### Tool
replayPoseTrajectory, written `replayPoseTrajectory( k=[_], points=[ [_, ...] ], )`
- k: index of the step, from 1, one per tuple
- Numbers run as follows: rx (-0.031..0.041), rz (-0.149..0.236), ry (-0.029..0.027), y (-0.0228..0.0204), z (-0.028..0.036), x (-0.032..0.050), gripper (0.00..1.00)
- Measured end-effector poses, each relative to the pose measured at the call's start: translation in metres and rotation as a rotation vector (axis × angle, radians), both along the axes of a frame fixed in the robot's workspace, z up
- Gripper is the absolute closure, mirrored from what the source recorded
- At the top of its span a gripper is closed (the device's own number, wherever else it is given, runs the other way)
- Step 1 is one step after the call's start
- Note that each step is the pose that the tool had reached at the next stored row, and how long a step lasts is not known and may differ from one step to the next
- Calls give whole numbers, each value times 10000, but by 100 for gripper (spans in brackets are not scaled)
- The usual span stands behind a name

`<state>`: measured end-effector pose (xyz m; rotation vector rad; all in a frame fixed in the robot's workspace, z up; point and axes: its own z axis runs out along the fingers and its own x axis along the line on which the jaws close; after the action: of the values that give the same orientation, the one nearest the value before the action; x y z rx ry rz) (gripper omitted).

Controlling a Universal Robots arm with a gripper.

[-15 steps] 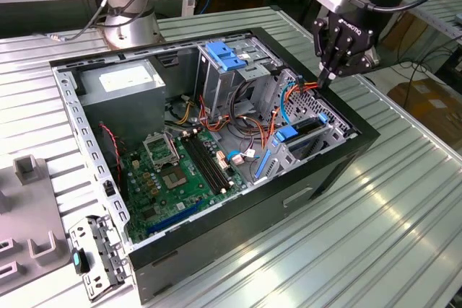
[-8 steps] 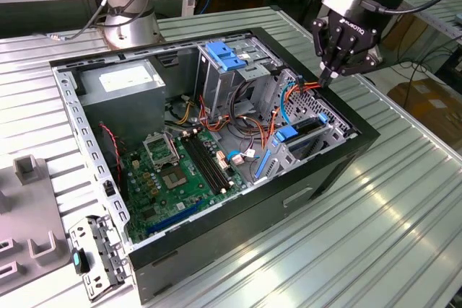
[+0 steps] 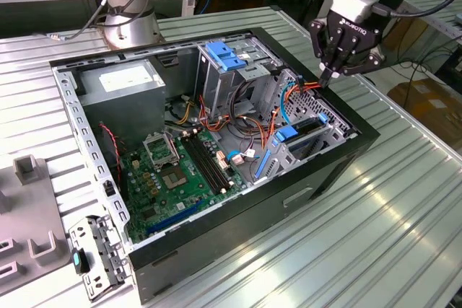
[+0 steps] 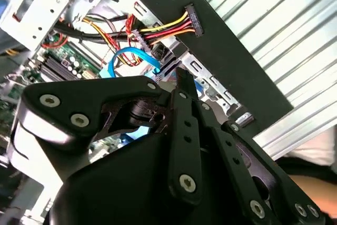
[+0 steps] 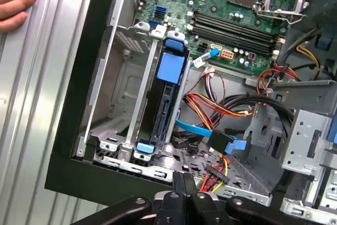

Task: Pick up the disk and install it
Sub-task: 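Insert the first disk wire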

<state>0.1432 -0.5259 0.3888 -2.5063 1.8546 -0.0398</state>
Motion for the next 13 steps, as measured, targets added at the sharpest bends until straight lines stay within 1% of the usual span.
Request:
replayPoseTrajectory(
  k=[3,5,6,7,10,11,13],
  points=[
    [0,584,0,0,-2,5,89],
    [0,1035,0,0,-3,9,89],
    [0,1323,0,0,-4,11,89],
    [0,1492,0,0,-5,11,89],
    [0,2158,0,0,-6,14,89],
    [-1,2441,0,0,-7,18,89],
    [1,2595,0,1,-7,26,89]
  ],
)
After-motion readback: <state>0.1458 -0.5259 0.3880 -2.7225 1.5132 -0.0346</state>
